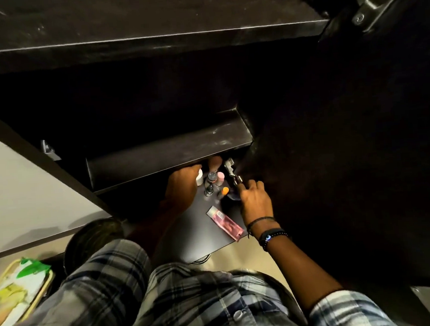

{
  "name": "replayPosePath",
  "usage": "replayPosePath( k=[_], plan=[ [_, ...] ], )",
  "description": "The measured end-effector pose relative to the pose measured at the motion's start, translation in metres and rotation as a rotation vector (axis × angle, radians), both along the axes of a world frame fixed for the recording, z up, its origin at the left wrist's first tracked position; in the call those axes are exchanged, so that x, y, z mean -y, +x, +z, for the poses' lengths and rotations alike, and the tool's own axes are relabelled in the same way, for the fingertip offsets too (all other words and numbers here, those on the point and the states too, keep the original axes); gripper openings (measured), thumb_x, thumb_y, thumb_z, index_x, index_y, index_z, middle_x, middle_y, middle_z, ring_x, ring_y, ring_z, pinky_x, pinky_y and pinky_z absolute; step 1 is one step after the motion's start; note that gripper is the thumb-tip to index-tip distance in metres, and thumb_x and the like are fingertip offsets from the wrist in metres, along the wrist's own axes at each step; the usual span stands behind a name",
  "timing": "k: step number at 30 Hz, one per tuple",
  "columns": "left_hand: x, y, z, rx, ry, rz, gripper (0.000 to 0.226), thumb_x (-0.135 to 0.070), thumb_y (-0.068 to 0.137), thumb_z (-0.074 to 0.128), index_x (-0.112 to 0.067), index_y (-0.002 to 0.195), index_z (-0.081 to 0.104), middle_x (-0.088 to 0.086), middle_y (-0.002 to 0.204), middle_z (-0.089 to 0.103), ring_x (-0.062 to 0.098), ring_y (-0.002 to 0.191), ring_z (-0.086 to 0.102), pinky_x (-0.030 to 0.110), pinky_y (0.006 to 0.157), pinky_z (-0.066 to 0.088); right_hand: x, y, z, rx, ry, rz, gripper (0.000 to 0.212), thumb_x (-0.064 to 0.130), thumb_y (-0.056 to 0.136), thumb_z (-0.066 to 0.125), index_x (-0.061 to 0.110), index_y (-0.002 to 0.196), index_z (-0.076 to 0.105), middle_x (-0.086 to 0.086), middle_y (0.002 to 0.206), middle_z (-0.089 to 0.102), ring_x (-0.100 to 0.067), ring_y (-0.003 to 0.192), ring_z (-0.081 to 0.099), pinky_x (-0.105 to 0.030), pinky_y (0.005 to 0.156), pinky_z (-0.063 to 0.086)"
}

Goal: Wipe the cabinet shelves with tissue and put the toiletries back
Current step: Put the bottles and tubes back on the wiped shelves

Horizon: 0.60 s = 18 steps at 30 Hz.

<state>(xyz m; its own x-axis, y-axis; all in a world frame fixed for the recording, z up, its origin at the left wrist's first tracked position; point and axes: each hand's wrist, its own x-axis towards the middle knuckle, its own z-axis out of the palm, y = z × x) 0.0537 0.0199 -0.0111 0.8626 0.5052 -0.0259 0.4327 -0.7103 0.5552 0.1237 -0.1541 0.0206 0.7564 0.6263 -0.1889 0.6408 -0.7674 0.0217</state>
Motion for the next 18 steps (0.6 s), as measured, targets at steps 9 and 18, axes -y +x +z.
replayPosePath(
  k=[9, 18],
  plan=[
    [0.026, -0.079, 0.089, 0.264, 0.035, -0.032, 0.014, -0.02, 0.086, 0.049, -0.012, 0.096, 0.054, 0.007, 0.091, 0.063, 0.034, 0.076, 0.062, 0.04, 0.064, 0.046, 0.001, -0.034, 0.069, -0.143, 0.612, -0.186, 0.039, 0.014, 0.074, 0.072, 0.02, 0.11, 0.058, -0.003, 0.103, 0.057, -0.021, 0.091, 0.058, -0.025, 0.076, 0.047],
    [-0.005, -0.123, 0.233, 0.477, -0.047, -0.073, 0.022, -0.019, 0.082, 0.065, -0.03, 0.09, 0.048, -0.009, 0.082, 0.061, 0.007, 0.078, 0.062, 0.039, 0.073, 0.053, -0.049, -0.065, 0.203, -0.302, 0.992, -0.041, 0.043, 0.019, 0.069, 0.075, 0.029, 0.104, 0.053, 0.01, 0.088, 0.063, -0.007, 0.078, 0.065, -0.033, 0.073, 0.058]
  ],
)
